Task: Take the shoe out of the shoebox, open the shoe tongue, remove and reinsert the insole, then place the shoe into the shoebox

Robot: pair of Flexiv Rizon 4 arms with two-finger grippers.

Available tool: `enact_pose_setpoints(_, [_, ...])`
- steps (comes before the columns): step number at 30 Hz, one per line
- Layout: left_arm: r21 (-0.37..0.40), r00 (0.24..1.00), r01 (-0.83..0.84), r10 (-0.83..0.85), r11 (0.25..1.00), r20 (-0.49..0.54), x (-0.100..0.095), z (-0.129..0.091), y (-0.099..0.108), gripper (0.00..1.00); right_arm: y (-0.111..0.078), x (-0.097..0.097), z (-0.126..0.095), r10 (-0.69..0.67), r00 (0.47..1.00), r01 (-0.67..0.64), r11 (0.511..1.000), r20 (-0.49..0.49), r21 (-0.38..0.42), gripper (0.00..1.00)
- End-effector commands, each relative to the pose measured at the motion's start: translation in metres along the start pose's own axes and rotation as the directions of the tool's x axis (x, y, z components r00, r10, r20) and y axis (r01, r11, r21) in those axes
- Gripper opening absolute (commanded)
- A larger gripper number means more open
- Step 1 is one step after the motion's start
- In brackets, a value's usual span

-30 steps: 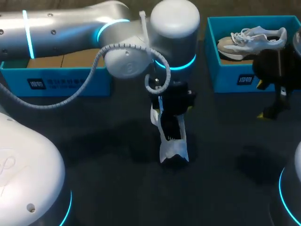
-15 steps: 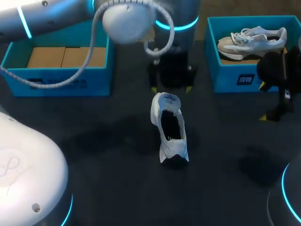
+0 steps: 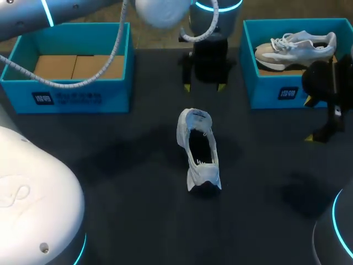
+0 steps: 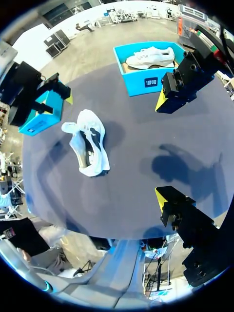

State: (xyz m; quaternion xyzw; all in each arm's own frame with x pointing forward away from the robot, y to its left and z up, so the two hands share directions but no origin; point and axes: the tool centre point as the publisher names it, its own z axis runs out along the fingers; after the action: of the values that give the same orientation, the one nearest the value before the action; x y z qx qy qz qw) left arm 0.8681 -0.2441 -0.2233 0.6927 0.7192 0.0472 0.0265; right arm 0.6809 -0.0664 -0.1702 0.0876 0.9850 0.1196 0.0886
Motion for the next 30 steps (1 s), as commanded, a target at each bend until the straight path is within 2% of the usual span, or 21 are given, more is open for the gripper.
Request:
enact_pose_setpoints(1, [0.030, 1.000, 0.009, -0.009, 1.000, 0.004, 0.002, 0.010, 0.020, 0.63, 0.002, -0.002, 0.002, 0.001, 1.000, -0.001, 1.000, -0.002, 0.004, 1.00])
enact_pose_setpoints(4, [0.037, 1.000, 0.009, -0.009, 0.999, -0.004, 0.003, 0.022, 0.028, 0.60, 0.002, -0.002, 0.002, 0.001, 1.000, -0.001, 1.000, -0.002, 0.004, 1.00])
enact_pose_setpoints(6, [0.050, 1.000, 0.010, -0.010, 0.999, -0.012, 0.004, 0.031, 0.032, 0.49, 0.002, -0.002, 0.002, 0.001, 1.000, -0.001, 1.000, -0.002, 0.004, 1.00])
enact_pose_setpoints(7, [0.057, 1.000, 0.015, -0.014, 0.998, -0.016, 0.004, 0.035, 0.033, 0.49, 0.002, -0.002, 0.002, 0.001, 1.000, -0.001, 1.000, -0.002, 0.004, 1.00])
enact_pose_setpoints(9, [0.069, 1.000, 0.015, -0.014, 0.998, -0.019, 0.004, 0.043, 0.034, 0.36, 0.002, -0.002, 0.002, 0.001, 1.000, -0.001, 1.000, -0.002, 0.004, 1.00])
enact_pose_setpoints(10, [0.072, 1.000, 0.013, -0.011, 0.997, -0.022, 0.003, 0.048, 0.034, 0.34, 0.002, -0.002, 0.002, 0.001, 1.000, -0.001, 1.000, -0.002, 0.004, 1.00])
enact_pose_setpoints(22, [0.130, 0.999, -0.023, 0.026, 0.991, -0.022, -0.003, 0.089, 0.019, 0.35, 0.002, -0.002, 0.002, 0.001, 1.000, -0.001, 1.000, -0.002, 0.004, 1.00])
enact_pose_setpoints(30, [0.156, 0.999, -0.030, 0.031, 0.987, -0.006, -0.012, 0.111, 0.009, 0.31, 0.002, -0.002, 0.002, 0.001, 1.000, -0.001, 1.000, -0.002, 0.004, 1.00])
